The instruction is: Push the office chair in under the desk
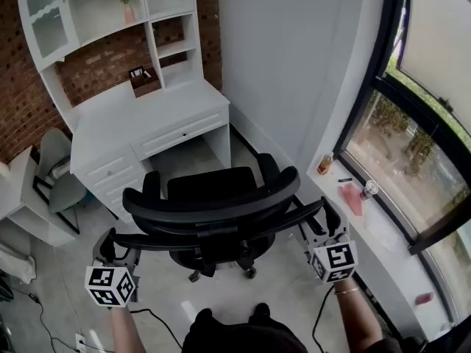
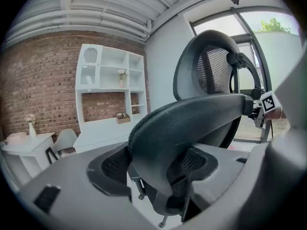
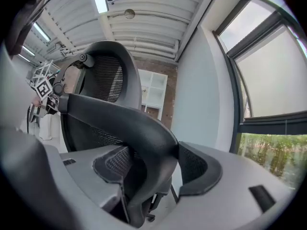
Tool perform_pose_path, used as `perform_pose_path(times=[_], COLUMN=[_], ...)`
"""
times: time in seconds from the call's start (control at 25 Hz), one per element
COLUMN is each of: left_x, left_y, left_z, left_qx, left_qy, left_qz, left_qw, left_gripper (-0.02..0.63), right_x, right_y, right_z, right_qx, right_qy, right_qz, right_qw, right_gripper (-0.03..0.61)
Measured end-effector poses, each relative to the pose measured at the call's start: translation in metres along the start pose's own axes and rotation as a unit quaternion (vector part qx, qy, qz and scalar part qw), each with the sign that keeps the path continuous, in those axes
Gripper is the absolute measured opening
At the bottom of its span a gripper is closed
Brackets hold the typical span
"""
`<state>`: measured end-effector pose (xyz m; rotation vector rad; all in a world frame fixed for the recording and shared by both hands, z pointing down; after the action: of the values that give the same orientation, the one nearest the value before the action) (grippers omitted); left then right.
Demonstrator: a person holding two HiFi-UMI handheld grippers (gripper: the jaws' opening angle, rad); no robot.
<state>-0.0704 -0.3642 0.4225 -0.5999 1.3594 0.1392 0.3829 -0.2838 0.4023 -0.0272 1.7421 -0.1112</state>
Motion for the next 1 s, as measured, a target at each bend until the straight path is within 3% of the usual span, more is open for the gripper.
perform_pose_path(times=[0.36,1.0], left_x=[0.009,0.026], left_y=[-0.013,-0.066], left_z=[0.056,0.064], left_qx=[0.071,0.097], left_qy=[0.028,0.046], left_qz=[-0.019,-0.026], left_qw=[0.9969,0.9939], left_gripper=[0.296,0.296], right_x=[-0.009,-0.009], right_y=[-0.064,-0.145], right_z=[0.068,0.102], right_qx=[0.079,0.106], right_qy=[0.002,-0.003], right_qz=[0.002,-0.015], right_qw=[0.997,0.994], right_gripper=[0.267,0.267])
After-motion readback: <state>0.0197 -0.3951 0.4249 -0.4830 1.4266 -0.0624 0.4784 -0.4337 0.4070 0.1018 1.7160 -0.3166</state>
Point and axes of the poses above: the fingertips, and each gripper's own axes: y backward along the fingers, z to its right, x out of its top, the point moved 1 cm from there along y, backward along the fingers, and after that the axes turned 1 degree about -y, right-handed, at the moved point
